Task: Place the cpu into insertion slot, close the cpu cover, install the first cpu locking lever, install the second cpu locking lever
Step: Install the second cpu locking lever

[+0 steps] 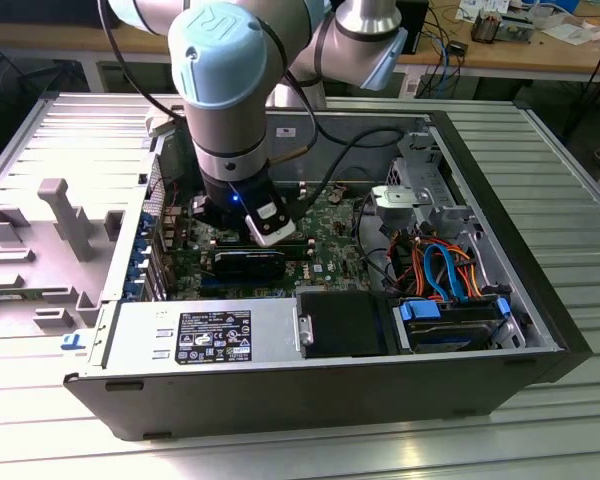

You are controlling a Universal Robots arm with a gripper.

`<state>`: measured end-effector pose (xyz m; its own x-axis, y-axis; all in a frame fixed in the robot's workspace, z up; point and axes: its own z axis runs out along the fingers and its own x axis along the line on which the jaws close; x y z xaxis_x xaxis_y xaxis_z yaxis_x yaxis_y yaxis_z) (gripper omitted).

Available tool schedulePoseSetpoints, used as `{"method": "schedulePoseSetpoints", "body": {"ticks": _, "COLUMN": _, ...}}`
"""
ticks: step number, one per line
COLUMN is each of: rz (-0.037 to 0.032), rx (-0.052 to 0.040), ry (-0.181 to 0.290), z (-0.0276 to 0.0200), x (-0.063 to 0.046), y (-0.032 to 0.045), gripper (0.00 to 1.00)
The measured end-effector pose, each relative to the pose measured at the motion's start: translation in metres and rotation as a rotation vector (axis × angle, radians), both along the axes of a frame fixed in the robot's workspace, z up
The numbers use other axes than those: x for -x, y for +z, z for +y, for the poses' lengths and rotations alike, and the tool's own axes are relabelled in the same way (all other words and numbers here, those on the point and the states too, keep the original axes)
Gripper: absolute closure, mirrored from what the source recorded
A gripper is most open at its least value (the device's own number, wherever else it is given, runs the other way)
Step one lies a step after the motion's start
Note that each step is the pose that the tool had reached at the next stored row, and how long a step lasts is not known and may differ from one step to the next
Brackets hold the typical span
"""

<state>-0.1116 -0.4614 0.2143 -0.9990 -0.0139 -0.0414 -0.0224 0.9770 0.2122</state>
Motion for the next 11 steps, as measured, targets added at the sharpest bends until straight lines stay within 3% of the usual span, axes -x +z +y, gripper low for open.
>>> {"method": "schedulePoseSetpoints", "body": {"ticks": 6, "rz": -0.0001, "rx": -0.0018, "ry": 0.0, "z": 0.0008, "x": 0.0061, "y": -0.0058, "gripper": 0.89}}
{"method": "schedulePoseSetpoints", "body": {"ticks": 11, "rz": 0.0, "rx": -0.002, "ry": 0.011, "z": 0.0037, "x": 0.0061, "y": -0.0061, "gripper": 0.89}}
